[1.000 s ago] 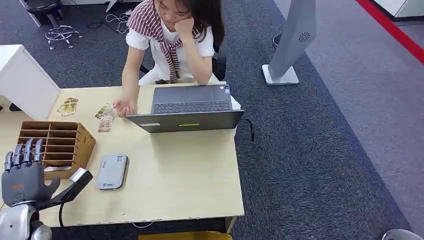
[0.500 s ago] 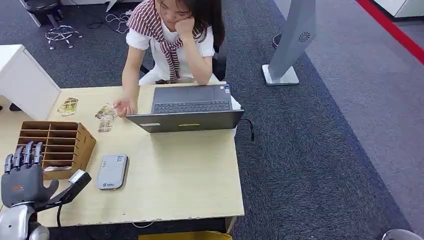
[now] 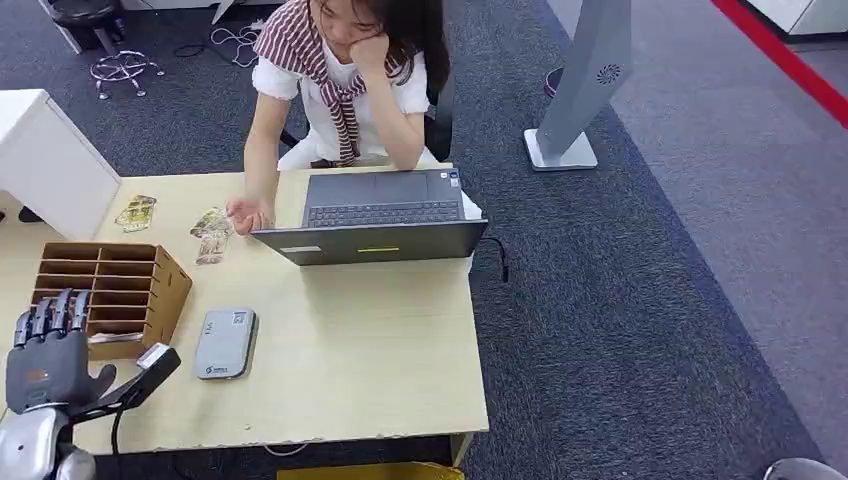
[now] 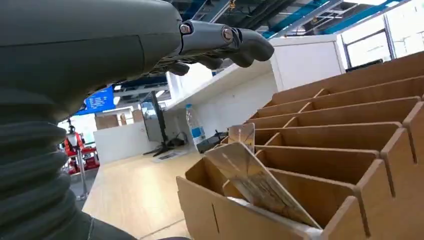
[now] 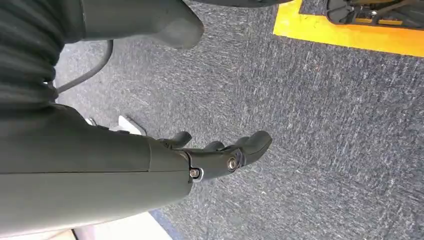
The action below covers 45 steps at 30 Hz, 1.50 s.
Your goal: Pass the card to the sensor for recognition and then transmit it.
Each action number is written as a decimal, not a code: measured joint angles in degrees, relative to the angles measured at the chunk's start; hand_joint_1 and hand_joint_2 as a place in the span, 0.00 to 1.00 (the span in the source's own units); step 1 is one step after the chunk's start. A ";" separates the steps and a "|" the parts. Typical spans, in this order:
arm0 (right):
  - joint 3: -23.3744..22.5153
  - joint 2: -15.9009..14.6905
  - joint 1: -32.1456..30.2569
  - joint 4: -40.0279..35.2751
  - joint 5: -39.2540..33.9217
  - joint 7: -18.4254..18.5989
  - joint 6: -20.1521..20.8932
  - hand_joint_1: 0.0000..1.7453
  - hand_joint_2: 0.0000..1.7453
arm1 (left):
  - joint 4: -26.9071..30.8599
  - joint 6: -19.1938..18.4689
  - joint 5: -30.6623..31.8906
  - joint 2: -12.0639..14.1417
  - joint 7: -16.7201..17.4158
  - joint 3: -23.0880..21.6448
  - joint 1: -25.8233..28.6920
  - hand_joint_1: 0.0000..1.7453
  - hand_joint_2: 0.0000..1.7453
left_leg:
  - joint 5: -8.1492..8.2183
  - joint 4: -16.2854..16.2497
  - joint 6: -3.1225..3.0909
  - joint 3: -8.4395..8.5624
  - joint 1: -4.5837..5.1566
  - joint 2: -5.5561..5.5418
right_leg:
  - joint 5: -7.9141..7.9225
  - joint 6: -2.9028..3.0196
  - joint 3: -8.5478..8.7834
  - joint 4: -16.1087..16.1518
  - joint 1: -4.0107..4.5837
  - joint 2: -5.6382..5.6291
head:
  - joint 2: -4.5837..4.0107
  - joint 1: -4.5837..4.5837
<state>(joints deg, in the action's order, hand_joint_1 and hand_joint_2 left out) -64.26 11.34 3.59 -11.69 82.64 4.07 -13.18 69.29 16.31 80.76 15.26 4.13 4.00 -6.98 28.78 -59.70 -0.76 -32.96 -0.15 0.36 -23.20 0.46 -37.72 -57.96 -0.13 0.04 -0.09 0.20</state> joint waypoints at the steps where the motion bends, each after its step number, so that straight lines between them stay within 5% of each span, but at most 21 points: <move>1: 0.00 0.00 0.00 0.00 0.00 0.00 0.00 0.00 1.00 | -0.22 0.00 0.00 0.00 0.00 0.00 -0.05 0.00 1.00 | 0.00 0.00 0.00 0.00 0.00 0.00 | 0.00 0.00 0.00 0.00 0.00 0.00 | 0.00 0.00; 45: 0.11 -0.07 0.00 0.00 0.90 -1.60 -0.02 0.00 1.00 | -1.42 -2.03 0.04 -0.17 -0.52 -0.02 -2.78 0.00 1.00 | 0.00 0.00 0.00 0.03 0.01 0.00 | 0.00 0.00 0.00 0.00 0.00 -0.01 | 0.02 0.00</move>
<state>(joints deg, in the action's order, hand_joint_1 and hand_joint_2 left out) -64.15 11.28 3.58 -11.69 83.54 2.47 -13.20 67.87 14.27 80.81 15.08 3.61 3.98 -9.76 28.78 -59.70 -0.76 -32.93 -0.14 0.36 -23.20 0.46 -37.73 -57.95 -0.12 0.03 -0.07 0.20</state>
